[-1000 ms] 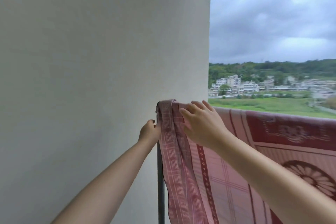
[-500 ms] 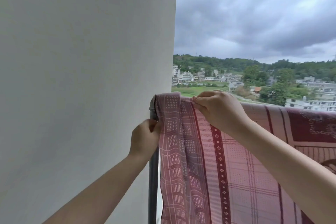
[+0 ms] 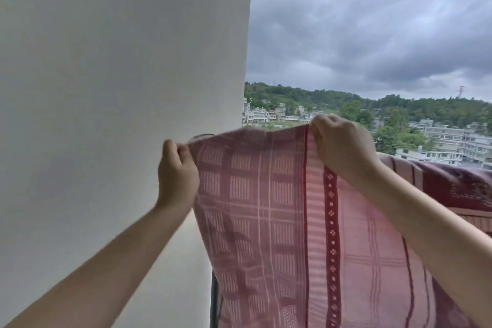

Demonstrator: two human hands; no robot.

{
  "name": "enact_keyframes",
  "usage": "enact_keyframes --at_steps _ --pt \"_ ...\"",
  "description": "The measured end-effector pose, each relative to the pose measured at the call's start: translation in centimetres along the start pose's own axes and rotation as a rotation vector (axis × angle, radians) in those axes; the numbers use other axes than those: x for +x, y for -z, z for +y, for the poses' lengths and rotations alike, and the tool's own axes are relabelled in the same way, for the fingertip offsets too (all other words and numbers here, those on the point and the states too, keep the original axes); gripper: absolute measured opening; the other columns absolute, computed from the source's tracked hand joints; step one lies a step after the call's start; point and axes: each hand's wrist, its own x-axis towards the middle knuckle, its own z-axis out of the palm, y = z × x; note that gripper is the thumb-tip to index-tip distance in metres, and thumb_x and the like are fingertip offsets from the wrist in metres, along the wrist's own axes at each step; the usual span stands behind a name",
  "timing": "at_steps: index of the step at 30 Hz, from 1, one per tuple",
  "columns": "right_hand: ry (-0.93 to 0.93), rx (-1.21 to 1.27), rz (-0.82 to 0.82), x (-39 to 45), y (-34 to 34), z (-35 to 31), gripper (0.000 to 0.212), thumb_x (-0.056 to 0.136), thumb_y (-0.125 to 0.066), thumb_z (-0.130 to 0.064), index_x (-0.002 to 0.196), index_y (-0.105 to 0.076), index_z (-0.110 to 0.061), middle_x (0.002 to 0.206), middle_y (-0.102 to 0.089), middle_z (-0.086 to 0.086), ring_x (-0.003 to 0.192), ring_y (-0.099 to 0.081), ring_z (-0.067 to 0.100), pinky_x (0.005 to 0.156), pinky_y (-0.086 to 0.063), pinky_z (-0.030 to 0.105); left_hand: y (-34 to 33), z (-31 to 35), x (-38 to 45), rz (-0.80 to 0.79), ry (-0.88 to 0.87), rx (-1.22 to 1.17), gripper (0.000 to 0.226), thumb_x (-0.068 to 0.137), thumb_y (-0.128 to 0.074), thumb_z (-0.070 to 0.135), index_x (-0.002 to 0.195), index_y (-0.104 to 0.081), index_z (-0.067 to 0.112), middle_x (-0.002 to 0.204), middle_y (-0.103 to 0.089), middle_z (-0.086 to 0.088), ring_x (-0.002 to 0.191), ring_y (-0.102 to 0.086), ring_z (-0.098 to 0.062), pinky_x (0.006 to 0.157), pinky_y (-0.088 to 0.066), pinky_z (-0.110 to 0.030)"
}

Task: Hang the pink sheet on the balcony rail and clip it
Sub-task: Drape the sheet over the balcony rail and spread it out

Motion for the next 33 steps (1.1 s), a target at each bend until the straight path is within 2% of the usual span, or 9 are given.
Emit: enact_keyframes --at_steps 3,8,12,17,20,24,27,31,33 --pt "-0.061 -0.077 -0.058 3.1 1.0 1.0 0.014 0.095 -0.035 -0.007 0.082 -0.037 -0.011 0.055 -0.037 -0.001 0.045 -0.037 0.011 0.041 -0.031 0.022 -0.8 2.7 4.8 -0.016 -0.138 0.141 0.009 0.095 -0.034 0.005 0.087 -0.039 0.007 0.096 -0.056 -0.030 0.088 -0.053 -0.038 0.062 -0.023 -0.031" --pt "-0.188 -0.176 -0.202 7.4 1.4 3.0 0.017 0.094 -0.040 -0.018 0.100 -0.048 -0.005 0.063 -0.043 0.002 0.055 -0.046 0.014 0.057 -0.046 0.027 -6.0 5.0 11.6 -0.226 -0.131 0.456 0.023 0.092 -0.038 0.006 0.105 -0.052 -0.007 0.117 -0.057 -0.029 0.108 -0.053 -0.041 0.087 -0.041 -0.040" --pt "-0.082 -0.027 -0.589 6.3 0.8 3.0 0.043 0.089 -0.045 -0.036 0.122 -0.045 -0.009 0.118 -0.058 0.012 0.104 -0.056 0.025 0.092 -0.047 0.034 -8.1 1.3 10.9 -0.460 -0.016 0.690 0.027 0.086 -0.050 0.006 0.105 -0.061 -0.008 0.117 -0.061 -0.028 0.110 -0.057 -0.038 0.090 -0.046 -0.037" --pt "0.043 0.178 -0.648 1.1 2.9 1.8 0.039 0.091 -0.039 -0.038 0.113 -0.058 -0.012 0.108 -0.061 -0.006 0.091 -0.061 0.015 0.089 -0.049 0.028 -6.5 -2.5 9.3 -0.492 0.352 0.249 0.032 0.086 -0.052 0.004 0.114 -0.056 -0.011 0.116 -0.060 -0.026 0.101 -0.059 -0.032 0.074 -0.039 -0.028" --pt "0.092 0.092 -0.559 -1.2 2.8 2.2 0.029 0.089 -0.048 -0.029 0.107 -0.063 -0.011 0.096 -0.070 0.001 0.077 -0.064 0.017 0.076 -0.053 0.025 -4.1 -3.4 7.5 -0.470 0.509 -0.141 0.030 0.090 -0.051 0.022 0.101 -0.061 -0.003 0.096 -0.063 -0.017 0.082 -0.059 -0.028 0.072 -0.046 -0.033" --pt "0.074 0.141 -0.281 -2.4 2.2 2.1 0.029 0.087 -0.051 -0.021 0.107 -0.063 -0.004 0.102 -0.070 0.013 0.088 -0.067 0.022 0.091 -0.050 0.030 0.6 -4.1 1.5 -0.583 0.517 -0.391 0.030 0.094 -0.041 0.035 0.085 -0.063 0.016 0.078 -0.067 0.000 0.074 -0.060 -0.017 0.061 -0.048 -0.028" --pt "0.076 0.107 -0.220 -2.7 1.9 2.1 0.029 0.089 -0.046 -0.021 0.096 -0.066 -0.001 0.092 -0.072 0.015 0.084 -0.068 0.025 0.089 -0.052 0.034 1.5 -5.1 -1.4 -0.538 0.356 -0.384 0.022 0.094 -0.046 0.018 0.079 -0.062 0.017 0.073 -0.067 0.004 0.075 -0.059 -0.019 0.059 -0.055 -0.021" --pt "0.048 -0.011 -0.172 -2.0 2.1 1.4 0.032 0.093 -0.041 -0.022 0.083 -0.064 -0.001 0.078 -0.068 0.013 0.073 -0.064 0.026 0.079 -0.054 0.039 0.6 -5.7 0.7 -0.298 0.223 -0.243 0.025 0.092 -0.048 0.026 0.068 -0.056 0.022 0.076 -0.059 -0.004 0.081 -0.053 -0.020 0.073 -0.048 -0.042" --pt "-0.011 -0.105 -0.129 -0.7 2.1 0.9 0.036 0.095 -0.036 -0.024 0.080 -0.060 -0.002 0.068 -0.059 0.008 0.066 -0.057 0.023 0.071 -0.054 0.037 -0.3 -5.1 2.9 -0.241 0.134 -0.164 0.027 0.093 -0.045 0.024 0.073 -0.059 0.014 0.077 -0.059 -0.009 0.079 -0.052 -0.023 0.069 -0.042 -0.038"
